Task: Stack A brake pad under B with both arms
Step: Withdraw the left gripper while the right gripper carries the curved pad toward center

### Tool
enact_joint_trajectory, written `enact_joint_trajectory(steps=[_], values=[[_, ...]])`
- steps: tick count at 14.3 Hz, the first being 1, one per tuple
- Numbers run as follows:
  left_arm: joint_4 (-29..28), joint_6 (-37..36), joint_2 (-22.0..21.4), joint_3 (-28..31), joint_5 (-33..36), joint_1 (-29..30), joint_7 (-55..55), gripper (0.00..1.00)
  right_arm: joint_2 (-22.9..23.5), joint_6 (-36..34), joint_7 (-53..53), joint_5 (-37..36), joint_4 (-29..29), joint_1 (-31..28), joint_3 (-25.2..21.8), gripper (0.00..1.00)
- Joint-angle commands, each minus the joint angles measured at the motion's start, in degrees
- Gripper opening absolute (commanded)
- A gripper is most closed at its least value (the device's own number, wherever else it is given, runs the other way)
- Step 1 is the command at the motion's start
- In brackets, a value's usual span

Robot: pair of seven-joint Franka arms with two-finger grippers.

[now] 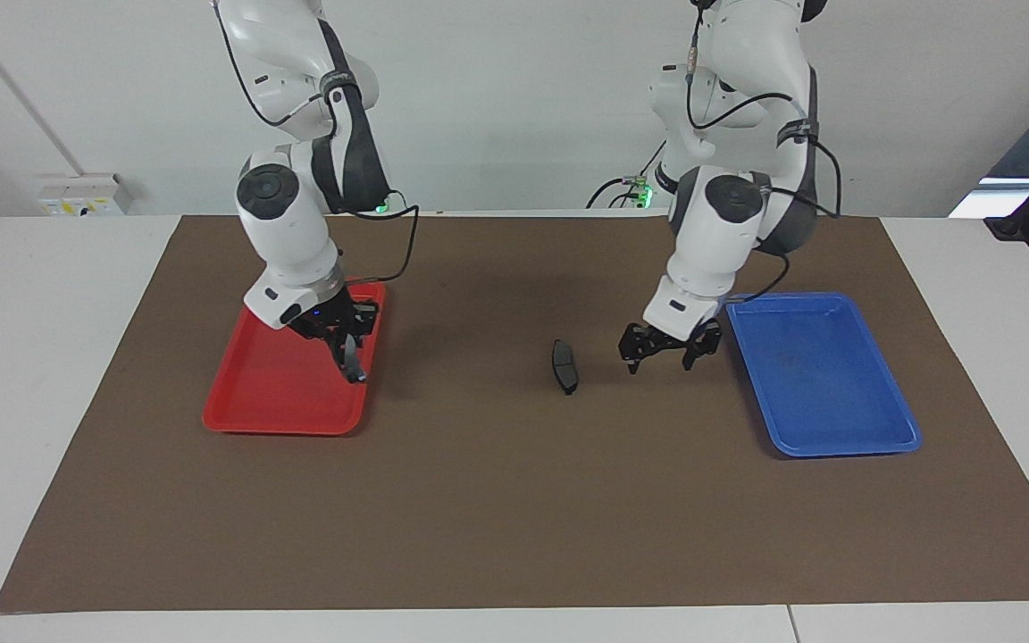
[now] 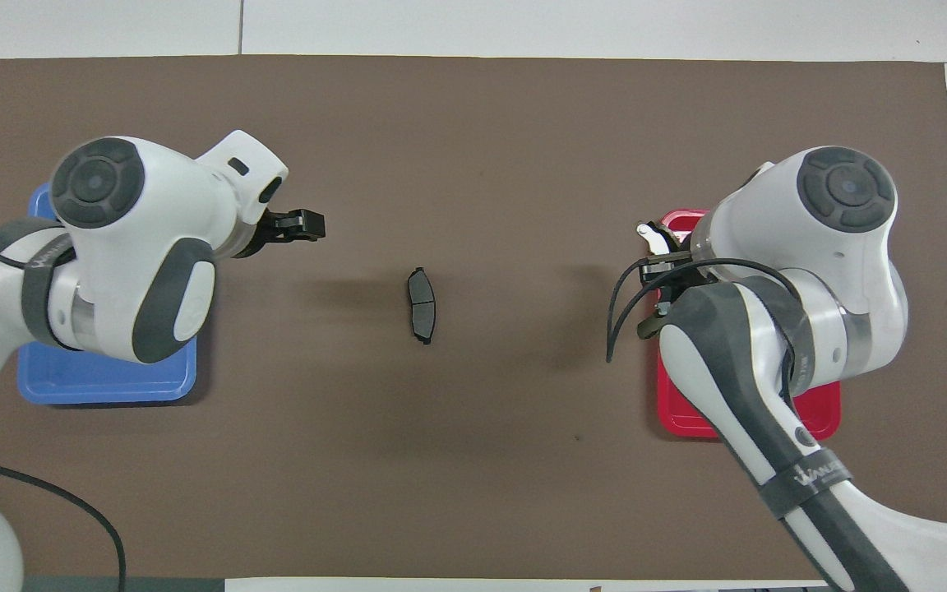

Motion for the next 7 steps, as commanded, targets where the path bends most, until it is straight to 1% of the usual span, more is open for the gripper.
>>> enact_joint_trajectory(steps=[1, 3, 5, 7], values=[[-0.4, -4.52, -3.83, -0.62, 1.06, 6.43, 6.21, 1.0, 2.73, -1.07, 4.87, 0.78, 5.12, 5.6, -0.09, 0.19], [-0.13, -8.83, -6.99, -0.62, 1.06, 10.57, 12.1, 1.0, 3.61, -0.01, 8.05, 1.91, 5.74, 9.74, -0.09, 0.19], [1.35, -13.39, -9.9, -0.53, 1.06, 14.17, 14.84, 1.0, 6.15, -0.01, 8.41, 3.41, 9.24, 12.73, -0.09, 0.19], [7.31, -21.55, -10.09, -0.53, 1.06, 17.16, 15.29, 1.0, 11.33, -0.01, 10.59, 3.5, 14.77, 15.29, -0.09, 0.19]])
